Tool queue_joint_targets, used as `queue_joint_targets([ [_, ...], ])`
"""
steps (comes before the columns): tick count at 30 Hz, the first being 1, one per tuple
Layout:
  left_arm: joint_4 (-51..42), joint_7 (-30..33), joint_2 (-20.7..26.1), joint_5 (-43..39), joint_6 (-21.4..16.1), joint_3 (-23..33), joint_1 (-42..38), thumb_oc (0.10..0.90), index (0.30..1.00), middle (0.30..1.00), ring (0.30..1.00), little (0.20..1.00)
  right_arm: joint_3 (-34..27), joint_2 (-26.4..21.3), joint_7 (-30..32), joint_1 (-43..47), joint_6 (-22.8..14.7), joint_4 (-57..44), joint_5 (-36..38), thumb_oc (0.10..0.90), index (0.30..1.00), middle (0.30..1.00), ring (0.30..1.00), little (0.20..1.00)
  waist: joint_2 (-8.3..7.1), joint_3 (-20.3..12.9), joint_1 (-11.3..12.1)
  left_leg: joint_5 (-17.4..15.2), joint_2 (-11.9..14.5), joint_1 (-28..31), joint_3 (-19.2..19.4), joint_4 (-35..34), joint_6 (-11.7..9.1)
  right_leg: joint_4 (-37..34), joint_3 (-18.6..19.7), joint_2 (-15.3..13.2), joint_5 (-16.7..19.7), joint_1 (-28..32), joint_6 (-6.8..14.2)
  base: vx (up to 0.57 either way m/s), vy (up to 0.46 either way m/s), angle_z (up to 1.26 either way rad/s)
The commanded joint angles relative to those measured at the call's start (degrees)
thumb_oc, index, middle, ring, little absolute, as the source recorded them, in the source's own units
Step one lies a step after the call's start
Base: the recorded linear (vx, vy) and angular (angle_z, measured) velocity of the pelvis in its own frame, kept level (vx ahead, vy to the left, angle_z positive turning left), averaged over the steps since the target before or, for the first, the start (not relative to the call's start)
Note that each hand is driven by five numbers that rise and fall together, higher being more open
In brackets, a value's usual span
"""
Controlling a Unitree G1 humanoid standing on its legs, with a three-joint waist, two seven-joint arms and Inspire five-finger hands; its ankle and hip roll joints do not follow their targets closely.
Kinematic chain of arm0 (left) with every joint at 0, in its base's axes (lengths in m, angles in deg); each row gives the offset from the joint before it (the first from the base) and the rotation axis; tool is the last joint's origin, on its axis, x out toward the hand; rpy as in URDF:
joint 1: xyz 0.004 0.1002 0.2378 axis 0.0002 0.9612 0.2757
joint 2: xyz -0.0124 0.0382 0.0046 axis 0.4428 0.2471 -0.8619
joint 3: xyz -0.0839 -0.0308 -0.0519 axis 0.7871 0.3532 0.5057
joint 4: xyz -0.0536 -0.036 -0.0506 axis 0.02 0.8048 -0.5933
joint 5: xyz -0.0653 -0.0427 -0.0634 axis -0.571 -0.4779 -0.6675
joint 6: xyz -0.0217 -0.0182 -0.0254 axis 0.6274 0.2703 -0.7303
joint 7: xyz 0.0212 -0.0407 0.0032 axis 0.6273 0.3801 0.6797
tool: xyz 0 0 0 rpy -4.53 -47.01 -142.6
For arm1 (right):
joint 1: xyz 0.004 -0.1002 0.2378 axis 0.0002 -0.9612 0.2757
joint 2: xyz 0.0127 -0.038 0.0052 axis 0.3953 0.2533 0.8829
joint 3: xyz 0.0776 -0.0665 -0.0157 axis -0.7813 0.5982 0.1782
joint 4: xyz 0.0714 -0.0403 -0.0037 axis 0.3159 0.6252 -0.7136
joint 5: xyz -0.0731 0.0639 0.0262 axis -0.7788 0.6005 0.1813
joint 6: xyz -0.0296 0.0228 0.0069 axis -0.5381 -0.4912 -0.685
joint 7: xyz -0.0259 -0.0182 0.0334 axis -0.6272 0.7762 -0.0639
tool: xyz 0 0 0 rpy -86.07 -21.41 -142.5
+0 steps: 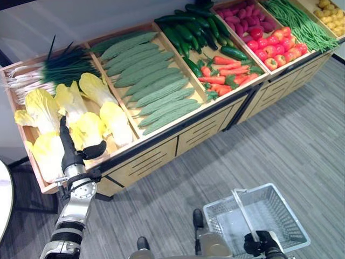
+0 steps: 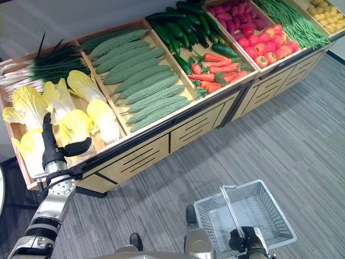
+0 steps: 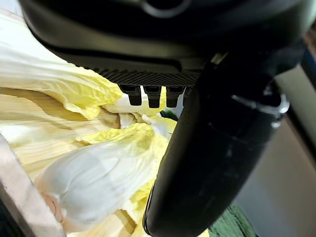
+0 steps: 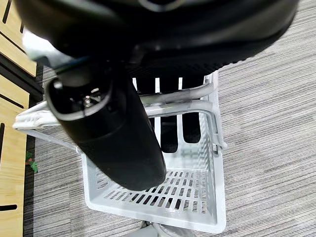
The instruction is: Get the vegetables into the basket
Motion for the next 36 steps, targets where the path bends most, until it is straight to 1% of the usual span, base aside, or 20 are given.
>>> queue_joint_targets([
  [1,-0.07,5.10,4.07,3.52,-2.72,2.94,-7.89,0.900,1.000,1.000,1.000,1.000,3.37,-0.77,1.14,1.56,-1.62,-0.02,-1.64,0.400,0.300,0.300,0.300,0.300,-2.96,-0.85,-0.59,-0.48,0.08,-1.68,-3.79,0.14,-0.92,0.31,1.60,-2.36,-6.80,4.32,4.44,0.00,0.000,0.00],
  [4,0.44,6.37,3.36,3.31,-2.07,3.49,-7.89,0.900,1.000,1.000,1.000,1.000,3.66,-0.76,1.38,1.41,-1.55,-0.26,-1.95,0.400,0.300,0.300,0.300,0.300,-3.02,-0.97,-0.69,-0.51,0.23,-1.53,-3.49,0.14,-0.99,0.31,1.73,-2.17,-6.92,4.35,4.36,0.00,0.000,0.00],
  [6,0.66,6.13,3.14,3.45,-1.71,3.38,-7.56,0.900,1.000,1.000,1.000,1.000,3.70,-0.84,1.44,1.20,-1.53,-0.44,-2.06,0.400,0.300,0.300,0.300,0.300,-3.02,-0.99,-0.77,-0.47,0.34,-1.47,-3.40,0.14,-1.06,0.31,1.92,-2.06,-6.98,4.38,4.29,0.01,-0.010,-0.02],
  [9,2.70,6.91,1.38,1.68,-1.10,3.62,-7.50,0.900,1.000,1.000,1.000,1.000,4.16,-0.95,1.63,1.31,-1.22,-0.18,-2.68,0.400,0.300,0.300,0.300,0.300,-3.06,-0.87,-1.02,-0.33,0.50,-1.38,-3.20,0.14,-1.13,0.31,2.05,-1.76,-7.10,4.29,4.12,0.00,0.000,0.00],
  [13,4.41,7.19,0.40,0.40,-0.45,3.29,-7.94,0.900,1.000,1.000,1.000,1.000,4.39,-0.91,1.56,1.35,-0.97,-0.22,-3.01,0.400,0.300,0.300,0.300,0.300,-3.05,-0.73,-1.20,-0.23,0.69,-1.43,-3.00,0.14,-1.17,0.31,2.26,-1.57,-7.07,4.02,4.00,0.00,-0.007,-0.05],
  [20,7.97,5.92,-0.34,-1.88,0.55,1.50,-9.32,0.900,1.000,1.000,1.000,1.000,4.98,-1.34,1.65,2.19,-0.46,-0.56,-3.02,0.400,0.300,0.300,0.300,0.300,-2.82,-0.22,-1.57,0.13,0.87,-2.07,-2.59,0.14,-1.25,0.40,2.69,-1.28,-6.79,3.05,3.91,0.00,-0.006,-0.06],
  [25,8.83,5.43,-0.29,-3.06,0.65,0.74,-10.63,0.900,1.000,1.000,1.000,1.000,5.17,-1.60,1.60,2.55,-0.19,-0.71,-2.96,0.400,0.300,0.300,0.300,0.300,-2.64,0.08,-1.80,0.34,0.98,-2.58,-2.59,0.14,-1.27,0.63,2.91,-1.11,-6.63,2.15,3.80,-0.01,-0.001,-0.04],
  [28,10.78,5.11,-0.03,-4.71,1.23,0.06,-12.43,0.900,1.000,1.000,1.000,1.000,5.66,-1.88,1.47,2.89,-0.01,-0.95,-2.91,0.400,0.300,0.300,0.300,0.300,-2.43,0.45,-2.06,0.68,1.09,-3.31,-2.54,0.14,-1.33,0.82,3.17,-0.94,-6.48,1.13,3.71,-0.01,0.004,-0.04],
  [30,13.29,3.80,-0.76,-10.20,0.97,-0.04,-15.18,0.900,1.000,1.000,1.000,1.000,6.06,-2.42,1.16,3.44,0.48,-1.05,-2.93,0.400,0.300,0.300,0.300,0.300,-2.13,0.93,-2.52,1.05,1.16,-4.06,-2.57,0.14,-1.39,1.02,3.42,-0.80,-6.36,0.23,3.57,0.00,0.001,-0.04],
  [35,16.06,2.64,-0.01,-11.52,1.93,-0.97,-17.50,0.900,1.000,1.000,1.000,1.000,6.36,-2.82,0.86,4.14,0.82,-1.23,-3.10,0.400,0.300,0.300,0.300,0.300,-1.79,1.19,-2.78,1.48,1.30,-5.10,-2.58,0.14,-1.49,1.17,3.58,-0.65,-6.24,-0.89,3.44,0.00,0.000,0.00],
  [36,20.13,1.65,-0.04,-14.05,2.43,-1.26,-19.19,0.900,1.000,1.000,1.000,1.000,6.95,-3.16,0.61,4.77,1.01,-1.69,-3.00,0.400,0.300,0.300,0.300,0.300,-1.69,1.29,-3.03,1.73,1.45,-5.51,-2.50,0.14,-1.59,1.33,3.77,-0.46,-6.12,-1.54,3.32,0.00,0.000,0.00],
])
